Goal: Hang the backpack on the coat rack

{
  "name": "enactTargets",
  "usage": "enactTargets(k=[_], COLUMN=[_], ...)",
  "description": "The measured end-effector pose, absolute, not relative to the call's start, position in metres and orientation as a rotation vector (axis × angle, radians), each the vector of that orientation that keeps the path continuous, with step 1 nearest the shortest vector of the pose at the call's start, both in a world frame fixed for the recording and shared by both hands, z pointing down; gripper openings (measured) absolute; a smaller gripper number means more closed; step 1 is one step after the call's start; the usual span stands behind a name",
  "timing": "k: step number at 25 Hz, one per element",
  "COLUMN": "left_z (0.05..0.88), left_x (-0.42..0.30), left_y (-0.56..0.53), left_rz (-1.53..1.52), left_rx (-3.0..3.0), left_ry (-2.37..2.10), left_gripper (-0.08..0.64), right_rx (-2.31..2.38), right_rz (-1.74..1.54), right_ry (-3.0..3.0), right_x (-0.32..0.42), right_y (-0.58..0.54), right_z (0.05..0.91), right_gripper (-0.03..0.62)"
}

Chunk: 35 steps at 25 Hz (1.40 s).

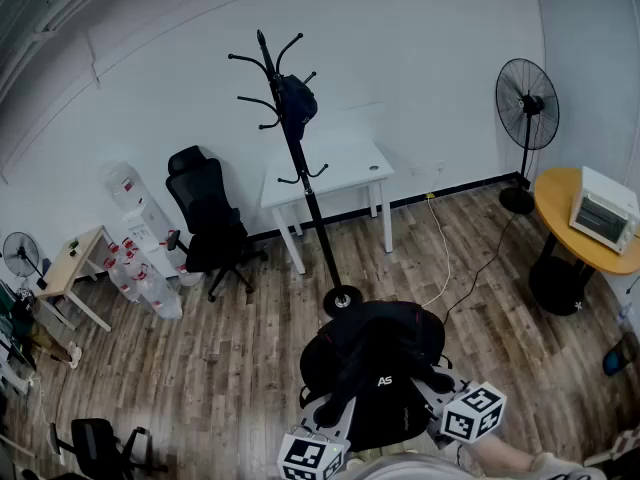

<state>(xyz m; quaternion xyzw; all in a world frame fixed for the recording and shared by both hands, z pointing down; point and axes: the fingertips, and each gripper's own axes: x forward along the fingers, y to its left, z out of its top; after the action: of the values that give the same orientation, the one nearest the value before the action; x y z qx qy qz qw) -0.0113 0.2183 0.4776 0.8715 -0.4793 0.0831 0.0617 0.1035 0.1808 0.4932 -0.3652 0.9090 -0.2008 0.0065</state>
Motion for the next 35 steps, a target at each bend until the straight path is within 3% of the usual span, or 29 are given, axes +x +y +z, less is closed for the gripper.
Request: enactTargets(k=[35], left_z=[0.473], left_x=[0.022], left_y=[0.203], left_rz=[0.273], left_rx=[2.615], left_ry=[-1.601], left_gripper=[0.025], right_rx=[-1.013], right_rz=[-0.597], right_ry=[2.903], right_x=[0.135], right_y=[0.156], right_z=[0.482], right_gripper=[0.037])
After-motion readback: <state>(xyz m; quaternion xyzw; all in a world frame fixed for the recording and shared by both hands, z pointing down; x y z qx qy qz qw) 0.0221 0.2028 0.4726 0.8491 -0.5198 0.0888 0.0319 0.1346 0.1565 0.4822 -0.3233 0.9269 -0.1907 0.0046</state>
